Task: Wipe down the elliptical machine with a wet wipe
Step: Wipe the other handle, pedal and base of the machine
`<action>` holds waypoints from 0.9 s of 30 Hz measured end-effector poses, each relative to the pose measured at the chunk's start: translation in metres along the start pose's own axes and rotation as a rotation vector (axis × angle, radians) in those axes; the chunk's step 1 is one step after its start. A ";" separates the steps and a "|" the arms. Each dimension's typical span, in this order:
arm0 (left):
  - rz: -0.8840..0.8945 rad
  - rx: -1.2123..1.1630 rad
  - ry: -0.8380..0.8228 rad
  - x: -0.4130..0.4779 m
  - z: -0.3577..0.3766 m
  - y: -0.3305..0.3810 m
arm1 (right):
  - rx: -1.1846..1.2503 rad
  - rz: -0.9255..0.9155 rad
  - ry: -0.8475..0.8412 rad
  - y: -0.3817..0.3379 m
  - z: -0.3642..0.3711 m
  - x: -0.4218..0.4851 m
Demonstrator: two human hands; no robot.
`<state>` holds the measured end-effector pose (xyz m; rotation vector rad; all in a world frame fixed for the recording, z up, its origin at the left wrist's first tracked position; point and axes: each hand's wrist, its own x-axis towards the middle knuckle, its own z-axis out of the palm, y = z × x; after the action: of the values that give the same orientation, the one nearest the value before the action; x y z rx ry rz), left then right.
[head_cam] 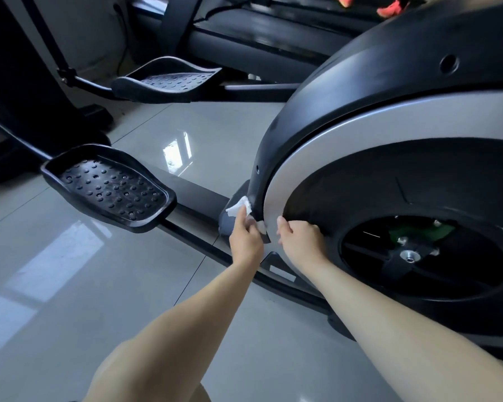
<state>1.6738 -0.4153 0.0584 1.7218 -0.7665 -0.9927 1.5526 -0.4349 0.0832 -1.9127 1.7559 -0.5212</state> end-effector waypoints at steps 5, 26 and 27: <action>-0.080 -0.119 0.067 -0.006 0.011 0.006 | -0.018 0.018 -0.036 0.013 -0.011 -0.003; 0.060 -0.300 0.266 -0.029 0.036 0.057 | 0.143 -0.133 -0.084 0.011 -0.058 -0.018; 0.080 -0.313 0.280 -0.036 0.035 0.064 | 0.140 -0.145 -0.085 0.014 -0.060 -0.020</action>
<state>1.6223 -0.4211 0.1216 1.5031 -0.4672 -0.7516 1.5044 -0.4213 0.1241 -1.9429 1.4962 -0.5893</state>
